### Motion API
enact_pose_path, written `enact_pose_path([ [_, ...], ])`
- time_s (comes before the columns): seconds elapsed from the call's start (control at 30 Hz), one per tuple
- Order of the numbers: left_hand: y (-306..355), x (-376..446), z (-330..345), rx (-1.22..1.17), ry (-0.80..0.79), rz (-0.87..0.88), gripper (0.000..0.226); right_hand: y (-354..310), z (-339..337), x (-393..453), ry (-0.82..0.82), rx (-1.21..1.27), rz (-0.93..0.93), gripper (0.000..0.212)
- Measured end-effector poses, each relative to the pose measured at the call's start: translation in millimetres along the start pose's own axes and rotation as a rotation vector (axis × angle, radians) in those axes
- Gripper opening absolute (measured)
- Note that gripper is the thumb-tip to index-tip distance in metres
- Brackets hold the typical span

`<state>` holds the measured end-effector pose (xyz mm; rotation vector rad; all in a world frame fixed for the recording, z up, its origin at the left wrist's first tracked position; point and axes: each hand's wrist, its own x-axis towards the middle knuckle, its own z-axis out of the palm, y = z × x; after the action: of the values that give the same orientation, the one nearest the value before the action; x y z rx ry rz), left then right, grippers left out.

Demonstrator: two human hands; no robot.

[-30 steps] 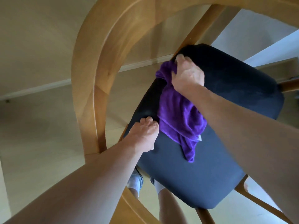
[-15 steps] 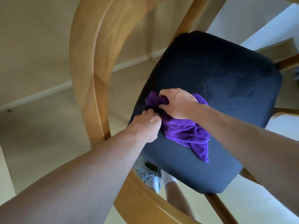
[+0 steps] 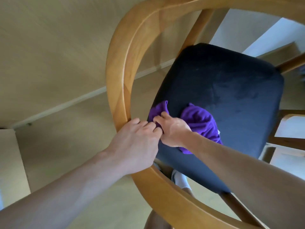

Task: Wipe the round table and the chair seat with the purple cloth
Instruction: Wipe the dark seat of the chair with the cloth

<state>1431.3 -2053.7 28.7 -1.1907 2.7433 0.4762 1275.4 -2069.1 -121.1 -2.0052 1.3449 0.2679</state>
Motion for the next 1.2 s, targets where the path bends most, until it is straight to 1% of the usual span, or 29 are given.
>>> enact_pose_path([
  [0.07,-2,-7,2,-0.025,0.080,0.006,0.019,4,2,-11,-0.087,-0.017,-0.036,0.031],
  [0.1,-3,-8,4,-0.054,0.110,-0.006,0.016,9,0,-15,-0.096,-0.038,-0.032,0.028],
  [0.13,-3,-8,6,-0.082,0.135,-0.020,0.015,15,-4,-17,-0.044,-0.031,-0.006,0.026],
  [0.17,-4,-9,8,-0.101,0.157,-0.028,0.015,22,-9,-15,0.065,0.026,0.047,0.024],
  [0.23,-6,-11,12,-0.118,0.188,-0.036,0.016,33,-22,-2,0.316,0.283,0.207,0.028],
  [0.27,-6,-11,12,-0.116,0.195,-0.038,0.016,34,-28,9,0.388,0.450,0.298,0.033],
  [0.3,-7,-11,12,-0.112,0.200,-0.038,0.016,32,-31,19,0.408,0.588,0.375,0.038],
  [0.33,-7,-11,13,-0.107,0.203,-0.037,0.015,25,-30,27,0.394,0.638,0.421,0.042],
  [0.37,-7,-12,13,-0.102,0.204,-0.033,0.015,16,-26,31,0.347,0.586,0.427,0.045],
  [0.4,-7,-11,13,-0.099,0.204,-0.029,0.014,6,-17,32,0.285,0.476,0.377,0.047],
  [0.47,-7,-10,11,-0.093,0.213,-0.017,0.014,-13,3,19,0.131,0.261,0.203,0.042],
  [0.53,-8,-9,9,-0.090,0.227,-0.012,0.016,-19,17,-2,-0.012,0.147,0.053,0.034],
  [0.6,-7,-10,8,-0.087,0.219,-0.009,0.017,-15,20,-20,-0.104,0.176,0.007,0.029],
  [0.67,-6,-11,8,-0.088,0.199,-0.016,0.018,-4,9,-29,-0.139,0.258,0.035,0.026],
  [0.7,-6,-11,8,-0.086,0.192,-0.025,0.018,1,3,-29,-0.091,0.327,0.068,0.026],
  [0.73,-6,-11,8,-0.081,0.192,-0.033,0.018,7,-5,-26,0.022,0.438,0.126,0.027],
  [0.77,-7,-10,8,-0.073,0.193,-0.039,0.017,9,-14,-23,0.172,0.598,0.209,0.029],
  [0.8,-7,-10,8,-0.063,0.193,-0.046,0.017,10,-22,-18,0.309,0.744,0.275,0.035],
  [0.83,-7,-10,8,-0.053,0.191,-0.050,0.016,8,-25,-11,0.381,0.835,0.314,0.044],
  [0.87,-6,-10,7,-0.050,0.190,-0.052,0.015,5,-25,-6,0.379,0.851,0.310,0.052],
  [0.9,-6,-9,7,-0.047,0.195,-0.050,0.014,3,-21,-1,0.323,0.740,0.273,0.058],
  [0.93,-6,-9,7,-0.045,0.199,-0.050,0.013,1,-13,4,0.257,0.541,0.234,0.062],
  [0.97,-5,-9,8,-0.048,0.195,-0.059,0.013,-1,-3,6,0.230,0.350,0.208,0.063],
  [1.0,-5,-9,8,-0.058,0.188,-0.073,0.011,-3,6,5,0.235,0.221,0.187,0.060],
  [1.07,-5,-9,7,-0.080,0.165,-0.102,0.007,-7,22,-4,0.233,0.163,0.103,0.048],
  [1.1,-5,-9,6,-0.078,0.144,-0.112,0.015,-9,30,-12,0.181,0.157,0.027,0.044],
  [1.13,-5,-10,6,-0.068,0.118,-0.118,0.023,-10,37,-22,0.092,0.130,-0.049,0.042],
  [1.2,-5,-10,5,-0.040,0.087,-0.151,0.040,-4,39,-42,-0.071,0.076,-0.125,0.035],
])
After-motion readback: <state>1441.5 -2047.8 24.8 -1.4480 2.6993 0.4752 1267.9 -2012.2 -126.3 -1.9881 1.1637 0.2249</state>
